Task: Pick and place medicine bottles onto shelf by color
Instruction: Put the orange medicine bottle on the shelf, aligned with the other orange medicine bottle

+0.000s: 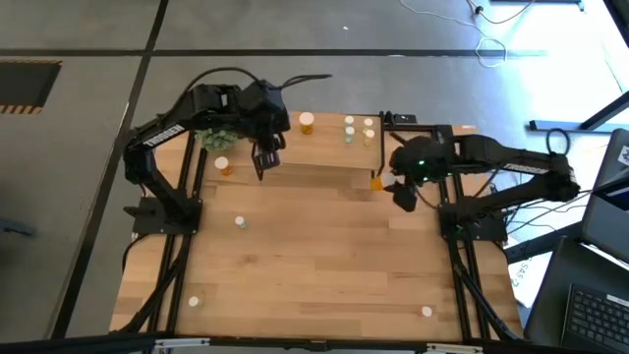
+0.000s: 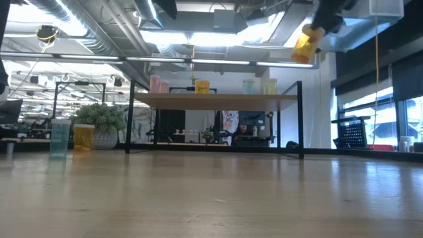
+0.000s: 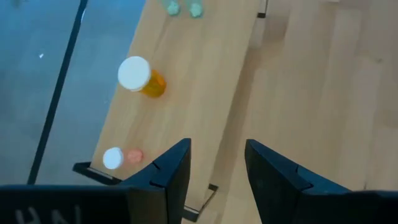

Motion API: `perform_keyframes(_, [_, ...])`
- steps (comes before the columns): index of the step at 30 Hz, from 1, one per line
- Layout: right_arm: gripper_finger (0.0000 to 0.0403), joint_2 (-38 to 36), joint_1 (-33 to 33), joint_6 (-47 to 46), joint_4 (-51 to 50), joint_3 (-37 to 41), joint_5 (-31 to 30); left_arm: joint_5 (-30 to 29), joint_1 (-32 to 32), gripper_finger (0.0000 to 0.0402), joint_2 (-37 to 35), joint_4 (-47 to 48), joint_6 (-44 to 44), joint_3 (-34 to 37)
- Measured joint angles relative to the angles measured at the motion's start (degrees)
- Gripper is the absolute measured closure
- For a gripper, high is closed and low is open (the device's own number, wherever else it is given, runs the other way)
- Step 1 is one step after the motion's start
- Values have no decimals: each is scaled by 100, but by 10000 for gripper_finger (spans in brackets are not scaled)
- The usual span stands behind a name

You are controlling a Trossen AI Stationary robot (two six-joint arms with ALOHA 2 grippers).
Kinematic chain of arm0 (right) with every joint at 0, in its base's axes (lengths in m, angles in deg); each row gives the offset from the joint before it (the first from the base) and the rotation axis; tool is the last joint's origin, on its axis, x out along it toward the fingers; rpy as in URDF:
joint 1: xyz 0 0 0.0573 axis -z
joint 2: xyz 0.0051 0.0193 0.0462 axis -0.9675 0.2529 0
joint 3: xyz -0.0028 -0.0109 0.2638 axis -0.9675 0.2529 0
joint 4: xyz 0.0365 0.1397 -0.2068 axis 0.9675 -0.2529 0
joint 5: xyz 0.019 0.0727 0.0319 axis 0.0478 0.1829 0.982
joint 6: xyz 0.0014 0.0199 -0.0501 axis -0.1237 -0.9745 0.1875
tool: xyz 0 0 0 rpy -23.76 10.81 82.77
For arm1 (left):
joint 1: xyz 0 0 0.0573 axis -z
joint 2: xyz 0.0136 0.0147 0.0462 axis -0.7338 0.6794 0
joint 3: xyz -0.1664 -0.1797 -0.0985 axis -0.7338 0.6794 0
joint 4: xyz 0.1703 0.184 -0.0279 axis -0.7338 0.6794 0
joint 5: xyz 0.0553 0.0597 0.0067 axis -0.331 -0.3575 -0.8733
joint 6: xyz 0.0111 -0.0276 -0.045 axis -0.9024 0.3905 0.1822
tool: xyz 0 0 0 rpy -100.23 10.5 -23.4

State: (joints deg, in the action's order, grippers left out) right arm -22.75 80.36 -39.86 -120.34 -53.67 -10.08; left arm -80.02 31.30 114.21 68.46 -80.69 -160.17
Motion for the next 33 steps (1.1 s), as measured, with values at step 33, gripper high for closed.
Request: perform_keyframes(33, [178,3935,-360,1083,207,-2417,554,530,865,255,-1190,665,454,4])
